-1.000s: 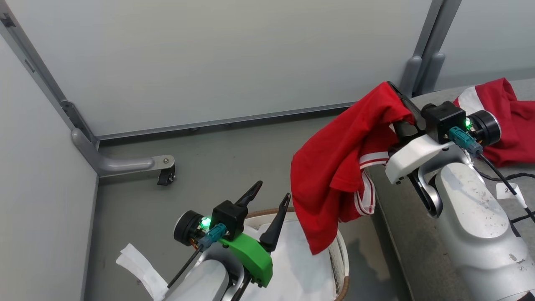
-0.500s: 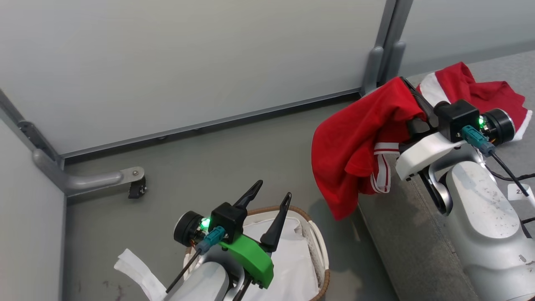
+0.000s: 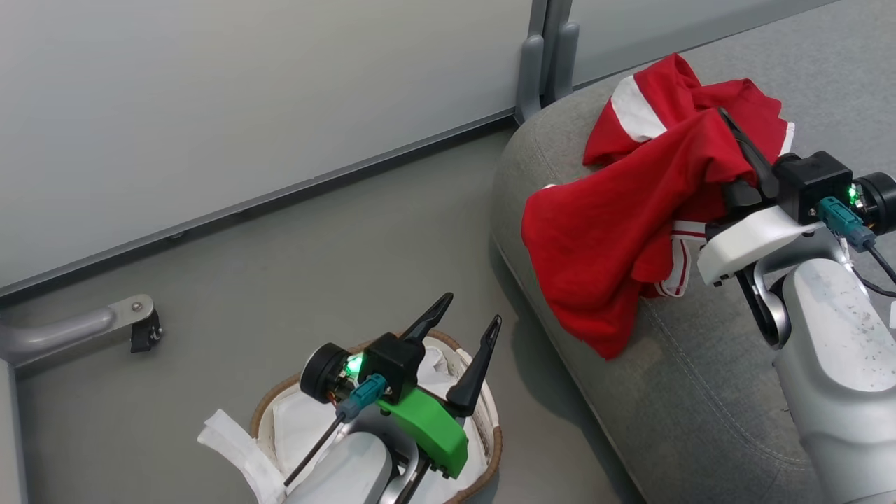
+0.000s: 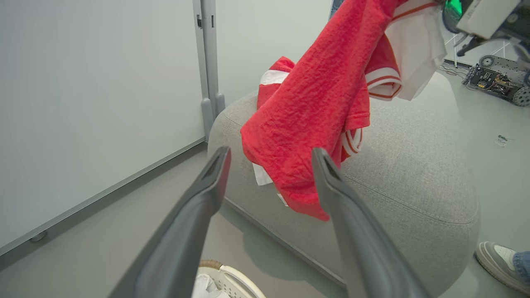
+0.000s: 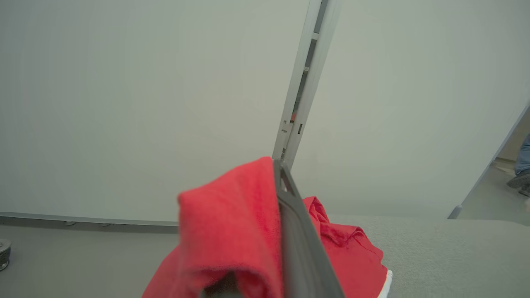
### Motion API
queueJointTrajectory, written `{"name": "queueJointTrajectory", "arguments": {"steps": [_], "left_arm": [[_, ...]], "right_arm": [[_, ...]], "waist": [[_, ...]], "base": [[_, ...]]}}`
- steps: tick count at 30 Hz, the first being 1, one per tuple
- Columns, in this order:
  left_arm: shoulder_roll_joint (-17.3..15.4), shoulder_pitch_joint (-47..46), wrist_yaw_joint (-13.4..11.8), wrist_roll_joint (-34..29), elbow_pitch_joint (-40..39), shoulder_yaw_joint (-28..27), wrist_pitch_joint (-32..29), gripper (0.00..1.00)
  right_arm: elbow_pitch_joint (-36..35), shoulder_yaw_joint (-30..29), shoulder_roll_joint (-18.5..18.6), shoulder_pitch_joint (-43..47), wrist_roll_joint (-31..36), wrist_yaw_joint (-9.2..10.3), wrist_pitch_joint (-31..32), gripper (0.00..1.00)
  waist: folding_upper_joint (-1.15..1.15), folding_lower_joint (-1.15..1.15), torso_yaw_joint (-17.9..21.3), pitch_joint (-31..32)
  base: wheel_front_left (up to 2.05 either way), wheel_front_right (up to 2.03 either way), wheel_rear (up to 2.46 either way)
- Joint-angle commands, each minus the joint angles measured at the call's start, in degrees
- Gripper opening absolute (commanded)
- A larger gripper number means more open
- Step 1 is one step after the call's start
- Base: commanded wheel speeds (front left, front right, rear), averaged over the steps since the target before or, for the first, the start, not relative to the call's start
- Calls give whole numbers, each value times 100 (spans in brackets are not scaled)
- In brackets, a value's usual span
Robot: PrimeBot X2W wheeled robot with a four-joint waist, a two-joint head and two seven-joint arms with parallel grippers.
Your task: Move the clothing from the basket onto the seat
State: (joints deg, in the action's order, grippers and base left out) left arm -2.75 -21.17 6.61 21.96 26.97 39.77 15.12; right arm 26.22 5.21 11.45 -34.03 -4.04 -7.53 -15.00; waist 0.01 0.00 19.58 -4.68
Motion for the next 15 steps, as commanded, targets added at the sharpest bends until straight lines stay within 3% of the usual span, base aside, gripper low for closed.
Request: {"name": "queueJointTrajectory", "arguments": {"steps": [1,9,15], "left_arm": [[-26,-64,-1,-11,-7,2,4,100],[-26,-169,13,-45,-96,46,4,100],[-25,-295,31,-267,-151,7,4,100]], "right_arm": [[-43,-31,-22,-34,4,8,-28,0],[-91,-314,180,-522,80,8,-28,0],[16,-624,580,-1525,-85,8,-28,0]], "waist": [[-1,0,103,-119],[-1,0,-107,-327],[-1,0,-349,-737]], "base": [[0,0,0],[0,0,0],[0,0,0]]}}
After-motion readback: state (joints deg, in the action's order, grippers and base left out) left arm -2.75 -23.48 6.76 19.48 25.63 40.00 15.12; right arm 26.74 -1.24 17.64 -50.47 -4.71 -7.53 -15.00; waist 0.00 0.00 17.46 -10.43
